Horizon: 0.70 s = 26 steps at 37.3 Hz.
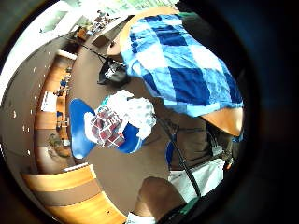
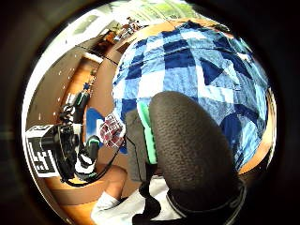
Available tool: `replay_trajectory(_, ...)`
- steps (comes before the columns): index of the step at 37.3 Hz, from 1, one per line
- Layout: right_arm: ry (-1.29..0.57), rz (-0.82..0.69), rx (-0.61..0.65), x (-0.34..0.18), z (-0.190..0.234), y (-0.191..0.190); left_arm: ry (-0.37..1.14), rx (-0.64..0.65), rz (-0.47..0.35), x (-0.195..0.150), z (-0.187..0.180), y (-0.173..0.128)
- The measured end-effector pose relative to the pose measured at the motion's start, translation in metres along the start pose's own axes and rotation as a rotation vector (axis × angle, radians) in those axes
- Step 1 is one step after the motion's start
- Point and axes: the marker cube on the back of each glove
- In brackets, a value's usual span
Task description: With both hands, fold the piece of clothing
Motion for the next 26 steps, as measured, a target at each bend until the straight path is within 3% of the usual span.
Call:
replay_trajectory(19,-0.004,-0.035,-0.029,0.004,-0.005,0.006,0.013,-0.056,0.029,-0.002,-0.002,0.009)
replay_trajectory(26,0.02,-0.018,-0.069,0.024,0.019,0.025,0.021,-0.067,0.004,-0.013,0.033,0.008)
